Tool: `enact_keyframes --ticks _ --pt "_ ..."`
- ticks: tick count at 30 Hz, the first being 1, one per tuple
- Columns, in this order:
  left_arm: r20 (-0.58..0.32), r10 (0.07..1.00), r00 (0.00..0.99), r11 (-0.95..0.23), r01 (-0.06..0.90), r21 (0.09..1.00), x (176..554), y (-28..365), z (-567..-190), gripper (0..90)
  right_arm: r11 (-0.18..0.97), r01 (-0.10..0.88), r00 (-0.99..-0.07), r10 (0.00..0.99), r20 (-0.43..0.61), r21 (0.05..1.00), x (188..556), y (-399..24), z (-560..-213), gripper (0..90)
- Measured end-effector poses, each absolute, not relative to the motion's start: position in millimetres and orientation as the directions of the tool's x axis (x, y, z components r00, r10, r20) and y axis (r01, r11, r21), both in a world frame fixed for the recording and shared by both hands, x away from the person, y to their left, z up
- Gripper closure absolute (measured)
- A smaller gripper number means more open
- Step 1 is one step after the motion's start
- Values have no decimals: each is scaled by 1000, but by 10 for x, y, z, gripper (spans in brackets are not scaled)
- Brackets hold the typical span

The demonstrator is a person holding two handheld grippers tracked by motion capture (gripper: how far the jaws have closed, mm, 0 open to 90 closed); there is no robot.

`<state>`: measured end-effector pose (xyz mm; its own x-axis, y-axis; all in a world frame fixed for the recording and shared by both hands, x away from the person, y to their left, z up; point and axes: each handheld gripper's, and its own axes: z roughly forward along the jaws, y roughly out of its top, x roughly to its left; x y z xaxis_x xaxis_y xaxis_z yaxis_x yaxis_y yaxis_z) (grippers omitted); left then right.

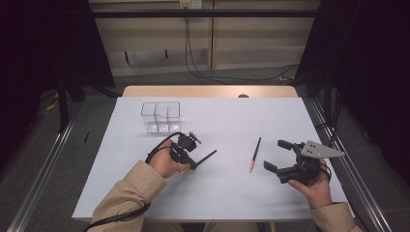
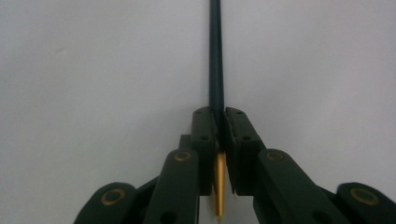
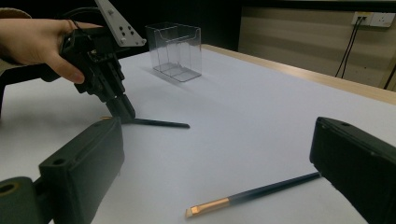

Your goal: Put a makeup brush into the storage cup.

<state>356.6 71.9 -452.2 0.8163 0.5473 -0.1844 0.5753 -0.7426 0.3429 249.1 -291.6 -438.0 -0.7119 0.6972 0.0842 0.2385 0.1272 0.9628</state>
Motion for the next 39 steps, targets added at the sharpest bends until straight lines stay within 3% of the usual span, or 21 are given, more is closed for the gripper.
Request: enact_keyframes --ticks 11,16,25,39 --pt "-180 520 835 -768 550 327 3589 690 -4503 839 127 238 -713 696 84 963 2496 -2923 -4380 25" --pt "-134 508 851 -780 521 347 3593 696 -4481 840 130 245 -714 694 88 961 2500 -2919 -4386 25" --pt "-180 496 850 -769 525 364 3636 747 -4402 840 130 248 -715 693 91 960 2507 -2909 -4393 25" --pt "-161 489 858 -779 512 362 3610 753 -4524 810 130 247 -714 694 90 960 2506 -2908 -4390 25"
